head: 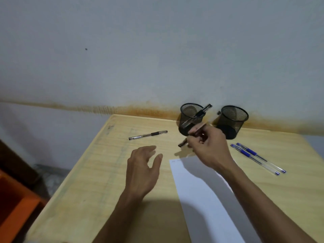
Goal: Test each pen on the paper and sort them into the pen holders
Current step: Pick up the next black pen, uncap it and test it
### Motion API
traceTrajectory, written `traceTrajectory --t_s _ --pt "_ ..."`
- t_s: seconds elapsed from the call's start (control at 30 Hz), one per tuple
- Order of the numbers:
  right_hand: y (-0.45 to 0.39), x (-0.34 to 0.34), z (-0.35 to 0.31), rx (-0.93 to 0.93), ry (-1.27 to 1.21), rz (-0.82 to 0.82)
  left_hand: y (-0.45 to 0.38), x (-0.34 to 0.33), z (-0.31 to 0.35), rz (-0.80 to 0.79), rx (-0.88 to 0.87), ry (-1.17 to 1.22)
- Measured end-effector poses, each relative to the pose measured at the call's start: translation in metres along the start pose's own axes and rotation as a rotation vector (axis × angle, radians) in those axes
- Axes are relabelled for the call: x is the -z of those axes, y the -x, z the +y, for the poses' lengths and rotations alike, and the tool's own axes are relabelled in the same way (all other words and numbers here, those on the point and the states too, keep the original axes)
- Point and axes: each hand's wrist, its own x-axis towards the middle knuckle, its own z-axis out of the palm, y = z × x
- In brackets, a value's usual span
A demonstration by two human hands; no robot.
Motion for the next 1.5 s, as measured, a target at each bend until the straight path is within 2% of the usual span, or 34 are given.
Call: traceTrajectory --t_s 0.07,0.2,0.37,0.5,0.53,0.57,0.63,0.7,0.73,0.87,1.0,1.13,1.3,1.5 --pt "0.023 0.018 0.001 -0.109 -0.132 0.027 0.007 0.004 0.019 -0.044 -0.056 0.036" --pt "0.06 0.029 0.005 -0.193 -0.264 0.081 0.024 -0.003 0.053 -0.211 -0.221 0.05" --pt "0.089 0.036 0.008 -0.234 -0.341 0.123 0.044 -0.013 0.07 -0.171 -0.348 0.061" --pt "0.095 0.045 0.016 -0.266 -0.394 0.018 0.051 -0.01 0.082 -0.142 -0.429 0.017" --pt "0.091 0.05 0.019 -0.279 -0.442 0.04 0.051 -0.007 0.082 -0.137 -0.433 0.001" --pt "0.084 0.06 0.022 -0.298 -0.537 0.104 0.05 -0.002 0.079 -0.119 -0.404 -0.005" --pt "0.066 0.09 0.029 -0.334 -0.725 0.281 0.044 0.014 0.066 -0.049 -0.218 0.028" --pt "0.049 0.116 0.036 -0.345 -0.714 0.362 0.032 0.029 0.05 -0.012 -0.037 0.044" --pt "0.043 0.12 0.038 -0.337 -0.685 0.348 0.025 0.033 0.044 -0.023 -0.011 0.0" --pt "0.038 0.081 0.037 -0.331 -0.642 0.199 -0.013 0.02 0.028 -0.114 -0.034 -0.193" --pt "0.045 0.045 0.039 -0.332 -0.58 0.168 -0.043 0.0 0.018 -0.221 0.026 -0.235" --pt "0.053 0.032 0.041 -0.316 -0.506 0.092 -0.06 -0.015 0.009 -0.238 0.063 -0.227" --pt "0.057 0.034 0.047 -0.324 -0.456 0.111 -0.066 -0.024 -0.006 -0.262 0.078 -0.283" --pt "0.059 0.033 0.051 -0.33 -0.416 0.119 -0.058 -0.021 0.0 -0.163 -0.008 -0.245"
